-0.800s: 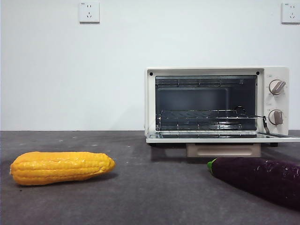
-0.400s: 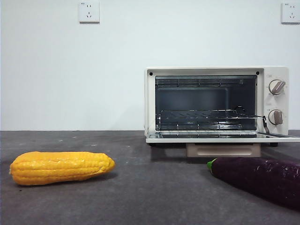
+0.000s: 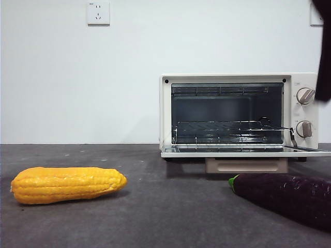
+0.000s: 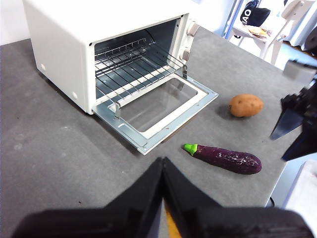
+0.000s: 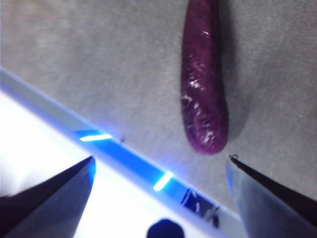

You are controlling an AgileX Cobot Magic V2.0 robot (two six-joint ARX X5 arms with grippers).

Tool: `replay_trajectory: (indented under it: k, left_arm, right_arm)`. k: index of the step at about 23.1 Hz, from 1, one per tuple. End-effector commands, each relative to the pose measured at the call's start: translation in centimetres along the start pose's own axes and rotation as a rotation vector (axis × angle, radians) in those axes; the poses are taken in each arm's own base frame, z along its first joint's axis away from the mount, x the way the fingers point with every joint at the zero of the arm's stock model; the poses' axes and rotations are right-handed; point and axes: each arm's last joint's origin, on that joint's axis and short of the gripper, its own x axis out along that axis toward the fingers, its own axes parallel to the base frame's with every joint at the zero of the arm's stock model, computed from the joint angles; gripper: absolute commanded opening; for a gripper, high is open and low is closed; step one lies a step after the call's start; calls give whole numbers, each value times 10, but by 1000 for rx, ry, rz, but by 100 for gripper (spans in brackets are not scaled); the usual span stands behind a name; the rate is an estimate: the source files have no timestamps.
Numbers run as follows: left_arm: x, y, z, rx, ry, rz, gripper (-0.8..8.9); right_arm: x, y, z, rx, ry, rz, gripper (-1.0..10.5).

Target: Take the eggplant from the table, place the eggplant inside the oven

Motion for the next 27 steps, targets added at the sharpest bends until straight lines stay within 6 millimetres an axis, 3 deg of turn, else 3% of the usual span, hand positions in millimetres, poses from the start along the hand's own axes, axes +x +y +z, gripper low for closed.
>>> replay_trajectory:
  k: [1,13,16,17,19,21,23,27]
  left_arm:
    - [1,1,-1,-7,-1,-1,-6]
    - [2,-1,-1,1,4,-15,-6]
    - [2,-1,-1,-1,8,-13,-6]
    - [2,-1,-1,-1,8,-13,-6]
    - [2,-1,-1,6,8,-13,-6]
    - [2,-1,-1,5,9,-13,-6]
    - [4,0,-1,2,13,-13,-6]
    - [6,2,-1,-4,21,-15,-6]
  right_arm:
    - [16,-1,-1,33,32,-31,447]
    - [75,-8,10,37,162,-117,447]
    - [82,-11,11,53,180,-145,435]
    - [82,-11,11,63,184,-156,413]
    - [82,-11,11,77,189,-167,259]
    - [82,-11,11,82,188,-168,241]
    - [82,-11,11,82,187,-168,96]
    - [82,-11,11,81,184,-167,-2]
